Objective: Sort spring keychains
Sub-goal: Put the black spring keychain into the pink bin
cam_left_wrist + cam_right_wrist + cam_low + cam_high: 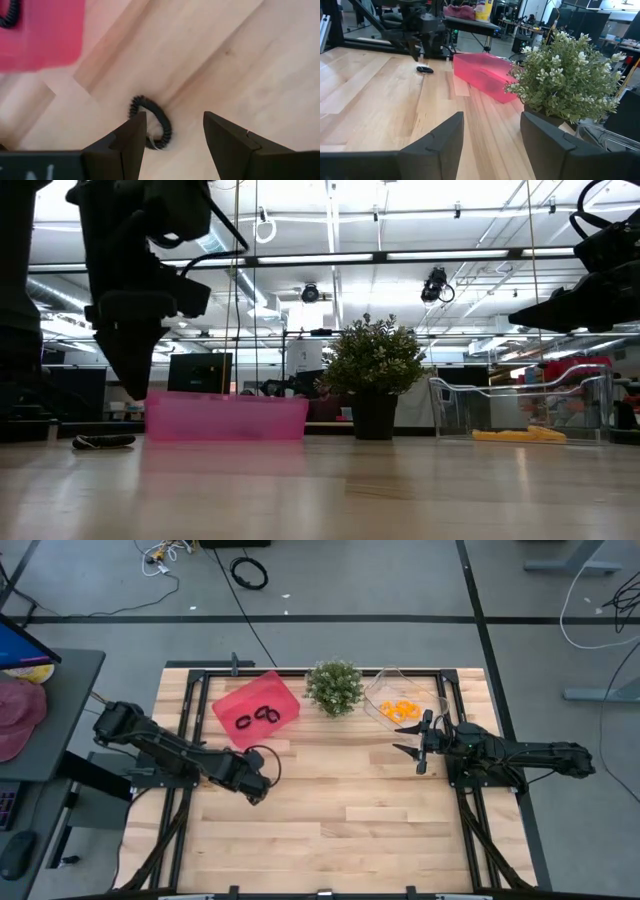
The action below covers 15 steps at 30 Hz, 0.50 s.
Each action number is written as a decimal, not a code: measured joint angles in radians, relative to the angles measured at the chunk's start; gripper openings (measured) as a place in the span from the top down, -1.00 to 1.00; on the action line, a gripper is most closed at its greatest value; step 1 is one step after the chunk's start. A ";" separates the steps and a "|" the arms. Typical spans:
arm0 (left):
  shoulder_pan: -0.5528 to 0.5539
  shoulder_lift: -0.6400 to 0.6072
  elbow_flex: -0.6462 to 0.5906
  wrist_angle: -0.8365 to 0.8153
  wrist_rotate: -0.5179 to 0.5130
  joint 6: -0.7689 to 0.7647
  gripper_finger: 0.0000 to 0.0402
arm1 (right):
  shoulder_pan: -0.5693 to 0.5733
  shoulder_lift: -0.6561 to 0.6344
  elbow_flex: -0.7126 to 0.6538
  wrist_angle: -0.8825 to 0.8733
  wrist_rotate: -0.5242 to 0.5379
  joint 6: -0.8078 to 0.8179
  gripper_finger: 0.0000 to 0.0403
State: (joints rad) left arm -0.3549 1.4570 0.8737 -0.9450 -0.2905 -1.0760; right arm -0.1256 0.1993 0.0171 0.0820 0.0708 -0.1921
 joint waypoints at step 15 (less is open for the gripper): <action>-0.134 0.012 0.001 0.008 -0.030 -0.221 0.00 | 0.000 0.000 0.000 0.000 0.000 0.000 0.01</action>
State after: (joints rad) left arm -0.4887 1.4693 0.8742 -0.9374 -0.3207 -1.2968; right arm -0.1255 0.1993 0.0172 0.0818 0.0709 -0.1921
